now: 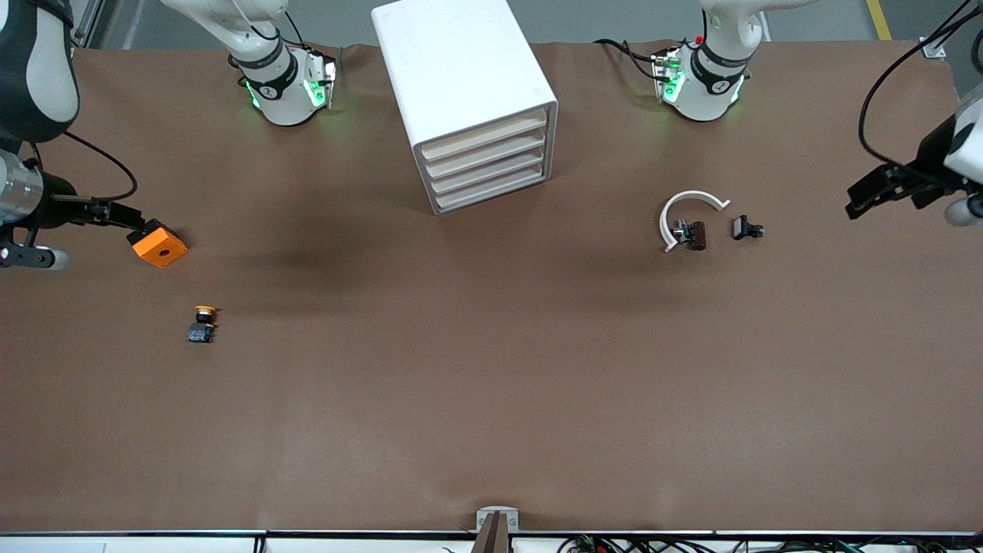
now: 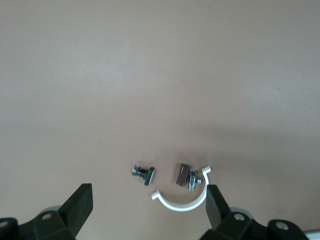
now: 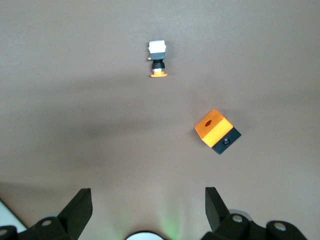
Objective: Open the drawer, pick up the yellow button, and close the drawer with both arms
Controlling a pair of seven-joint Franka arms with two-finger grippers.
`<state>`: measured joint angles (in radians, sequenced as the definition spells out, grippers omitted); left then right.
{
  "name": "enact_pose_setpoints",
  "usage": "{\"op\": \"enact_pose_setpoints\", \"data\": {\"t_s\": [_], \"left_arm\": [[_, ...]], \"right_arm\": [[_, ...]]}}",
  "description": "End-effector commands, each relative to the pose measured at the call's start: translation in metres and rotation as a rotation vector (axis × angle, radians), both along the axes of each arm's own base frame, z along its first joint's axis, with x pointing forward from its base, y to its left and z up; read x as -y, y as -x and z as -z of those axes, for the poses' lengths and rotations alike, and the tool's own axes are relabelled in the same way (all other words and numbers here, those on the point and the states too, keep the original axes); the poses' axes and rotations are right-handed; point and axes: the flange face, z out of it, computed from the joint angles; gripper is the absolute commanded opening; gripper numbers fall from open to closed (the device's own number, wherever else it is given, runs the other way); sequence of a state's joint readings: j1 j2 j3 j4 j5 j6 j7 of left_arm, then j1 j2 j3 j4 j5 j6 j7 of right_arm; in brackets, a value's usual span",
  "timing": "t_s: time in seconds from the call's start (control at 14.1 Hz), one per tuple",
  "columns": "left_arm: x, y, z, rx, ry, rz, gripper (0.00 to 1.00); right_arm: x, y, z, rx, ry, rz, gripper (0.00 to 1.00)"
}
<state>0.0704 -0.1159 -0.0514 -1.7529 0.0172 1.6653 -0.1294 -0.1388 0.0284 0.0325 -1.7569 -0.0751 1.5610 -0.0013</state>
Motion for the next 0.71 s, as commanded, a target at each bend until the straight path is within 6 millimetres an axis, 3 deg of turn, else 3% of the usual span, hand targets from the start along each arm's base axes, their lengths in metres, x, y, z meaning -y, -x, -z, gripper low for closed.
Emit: {"op": "enact_pose_setpoints", "data": {"t_s": [0.0,0.14,0.21,0.35,0.57,0.64], "left_arm": [[0.008,0.023,-0.013,-0.014,0.011,0.015,1.00],[0.015,0.028,-0.027,-0.027,0.001,0.019,1.00],[0.016,0.029,-0.035,-0.016,-0.002,0.020,1.00],[0.013,0.035,-0.051,0.019,-0.005,0.014,1.00],[0.017,0.038,-0.048,0.004,-0.007,0.018,1.00],[0.027,0.036,-0.046,-0.004,-0.006,0.014,1.00]], "right_arm": [[-0.010,0.002,-0.041,0.011,-0.014,-0.010,1.00],[-0.018,0.002,-0.063,0.023,-0.010,-0.017,1.00],[-0.029,0.000,-0.090,0.047,-0.001,-0.041,1.00],[-0.027,0.010,-0.125,0.033,0.007,-0.025,1.00],[-0.017,0.014,-0.137,0.046,-0.007,-0.010,1.00],[-0.018,0.014,-0.139,0.048,-0.010,-0.012,1.00]]}}
